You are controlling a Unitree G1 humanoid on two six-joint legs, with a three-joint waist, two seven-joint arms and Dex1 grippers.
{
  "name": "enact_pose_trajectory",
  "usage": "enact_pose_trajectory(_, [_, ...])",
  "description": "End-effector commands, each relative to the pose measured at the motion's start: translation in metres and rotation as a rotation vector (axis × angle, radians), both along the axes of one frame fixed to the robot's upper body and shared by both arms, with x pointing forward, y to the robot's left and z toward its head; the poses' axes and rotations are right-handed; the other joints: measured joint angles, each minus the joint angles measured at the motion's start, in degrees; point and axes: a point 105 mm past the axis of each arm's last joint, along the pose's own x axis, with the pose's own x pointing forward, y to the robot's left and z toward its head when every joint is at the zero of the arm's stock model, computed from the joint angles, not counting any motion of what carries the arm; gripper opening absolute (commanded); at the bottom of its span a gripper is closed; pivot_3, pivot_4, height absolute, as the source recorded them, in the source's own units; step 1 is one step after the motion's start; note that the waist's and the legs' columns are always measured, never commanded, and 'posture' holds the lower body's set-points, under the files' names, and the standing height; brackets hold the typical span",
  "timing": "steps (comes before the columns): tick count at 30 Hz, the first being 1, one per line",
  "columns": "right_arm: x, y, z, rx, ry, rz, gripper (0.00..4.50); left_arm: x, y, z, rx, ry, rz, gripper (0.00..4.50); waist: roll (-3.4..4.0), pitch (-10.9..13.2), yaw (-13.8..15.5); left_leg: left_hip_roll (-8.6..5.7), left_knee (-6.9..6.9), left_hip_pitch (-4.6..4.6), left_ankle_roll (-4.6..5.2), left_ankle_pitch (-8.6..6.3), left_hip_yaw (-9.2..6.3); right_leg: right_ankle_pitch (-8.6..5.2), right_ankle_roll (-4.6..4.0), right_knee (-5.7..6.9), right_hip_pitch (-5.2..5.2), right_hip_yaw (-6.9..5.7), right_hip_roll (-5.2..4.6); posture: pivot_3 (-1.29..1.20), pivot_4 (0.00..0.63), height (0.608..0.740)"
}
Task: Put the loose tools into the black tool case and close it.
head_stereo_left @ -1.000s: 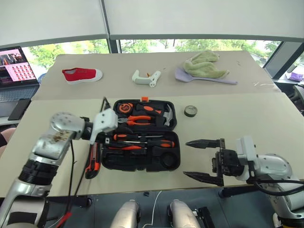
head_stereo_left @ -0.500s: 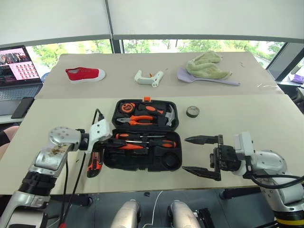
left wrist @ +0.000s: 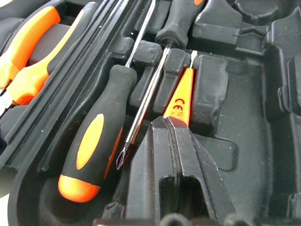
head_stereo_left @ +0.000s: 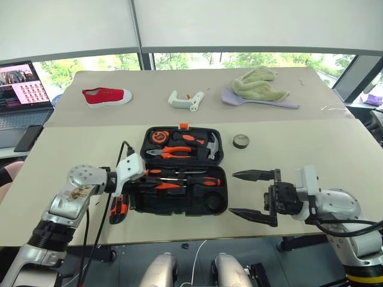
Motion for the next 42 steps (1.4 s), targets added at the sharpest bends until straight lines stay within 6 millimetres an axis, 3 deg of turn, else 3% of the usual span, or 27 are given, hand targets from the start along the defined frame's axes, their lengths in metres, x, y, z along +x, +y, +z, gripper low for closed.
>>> enact_pose_trajectory(1, [0.003, -0.005, 0.01, 0.018, -0.073, -0.018, 4.5, -0.003, 0.014, 0.021, -0.143, -0.049, 0.087, 0.02, 0.0, 0.0, -0.1, 0.02, 0.0, 0.0, 0.0, 0.0, 0.0, 0.0, 0.0, 0.0, -0.01, 0.0, 0.0, 0.0, 0.15, 0.74])
enact_pose_trajectory(2, [0.004, -0.007, 0.01, 0.019, -0.08, -0.025, 4.5, -0.005, 0.019, 0.028, -0.178, -0.065, 0.11, 0.02, -0.01, 0.0, -0.2, 0.02, 0.0, -0.03, 0.0, 0.0, 0.0, 0.0, 0.0, 0.01, -0.06, 0.0, 0.0, 0.0, 0.15, 0.74])
enact_pose_trajectory(4, [0.005, -0.013, 0.008, 0.008, -0.094, -0.036, 4.5, -0.013, 0.031, 0.045, -0.261, -0.109, 0.147, 0.52, -0.03, 0.0, -0.1, 0.03, 0.0, -0.12, -0.01, 0.0, -0.01, 0.0, -0.01, 0.02, -0.15, 0.0, -0.01, 0.0, 0.15, 0.74])
enact_pose_trajectory(6, [0.008, -0.021, 0.002, -0.012, -0.108, -0.049, 4.5, -0.027, 0.07, 0.055, -0.275, -0.164, 0.296, 1.13, -0.04, 0.0, -0.2, 0.03, 0.0, -0.17, -0.01, 0.0, -0.01, 0.0, -0.01, 0.01, -0.21, 0.01, -0.04, 0.0, 0.15, 0.74])
enact_pose_trajectory(10, [0.003, -0.026, -0.01, -0.034, -0.088, -0.022, 4.5, -0.073, 0.142, 0.039, -0.234, -0.122, 0.619, 2.54, -0.02, 0.0, -0.8, 0.19, 0.0, -0.07, -0.07, -0.29, 0.09, 0.0, -0.04, -0.05, -0.25, 0.16, -0.15, 0.0, 0.15, 0.74])
enact_pose_trajectory(15, [0.003, -0.028, -0.018, 0.009, -0.066, -0.006, 4.5, -0.128, 0.2, 0.014, -0.16, -0.055, 0.91, 4.37, -0.04, 0.0, 0.1, 0.35, 0.03, 0.04, -0.06, -0.33, 0.15, -0.03, -0.11, -0.26, 0.03, 0.02, -0.18, 0.0, 0.15, 0.74])
enact_pose_trajectory(17, [0.004, -0.029, -0.019, 0.028, -0.038, 0.01, 4.5, -0.144, 0.212, 0.007, -0.134, -0.019, 0.984, 4.46, -0.08, 0.1, 0.4, 0.42, 0.03, 0.12, -0.01, -0.37, 0.19, -0.03, -0.11, -0.41, 0.13, 0.02, -0.35, 0.0, 0.15, 0.74])
enact_pose_trajectory(19, [0.005, -0.029, -0.018, 0.038, -0.024, 0.036, 4.5, -0.15, 0.208, 0.007, -0.14, 0.004, 0.998, 4.46, -0.09, 0.1, 0.8, 0.42, 0.04, 0.12, -0.01, -0.37, 0.19, -0.05, -0.13, -0.49, 0.08, 0.02, -0.49, 0.0, 0.15, 0.74])
enact_pose_trajectory(21, [0.005, -0.028, -0.016, 0.045, -0.023, 0.058, 4.5, -0.146, 0.192, 0.01, -0.162, 0.027, 0.974, 4.46, -0.09, 0.1, 1.2, 0.49, 0.04, 0.11, -0.01, -0.37, 0.24, -0.06, -0.14, -0.58, 0.09, 0.01, -0.61, 0.0, 0.15, 0.74])
enact_pose_trajectory(26, [0.007, -0.024, -0.011, 0.065, -0.043, 0.081, 4.5, -0.119, 0.142, 0.022, -0.197, 0.059, 0.941, 4.46, -0.11, 0.1, 1.4, 0.82, 0.06, -0.09, -0.06, -0.4, 0.56, -0.01, -0.12, -0.78, 0.11, -0.16, -0.66, 0.0, 0.15, 0.74])
enact_pose_trajectory(33, [0.007, -0.018, -0.008, 0.082, -0.062, 0.088, 4.5, -0.097, 0.082, 0.012, -0.229, 0.156, 0.963, 4.46, -0.07, 0.0, 0.6, 0.99, 0.04, -0.19, -0.06, -0.46, 0.8, 0.15, -0.13, -0.74, 0.04, -0.08, -0.21, 0.0, 0.15, 0.74])
enact_pose_trajectory(42, [0.007, -0.013, -0.002, 0.092, -0.081, 0.094, 4.5, -0.082, 0.073, -0.009, -0.145, 0.175, 1.017, 4.46, -0.06, 0.0, 0.5, 1.09, 0.04, -0.1, -0.15, -0.51, 0.85, 0.22, -0.27, -0.74, 0.05, -0.07, 0.06, 0.0, 0.15, 0.74])
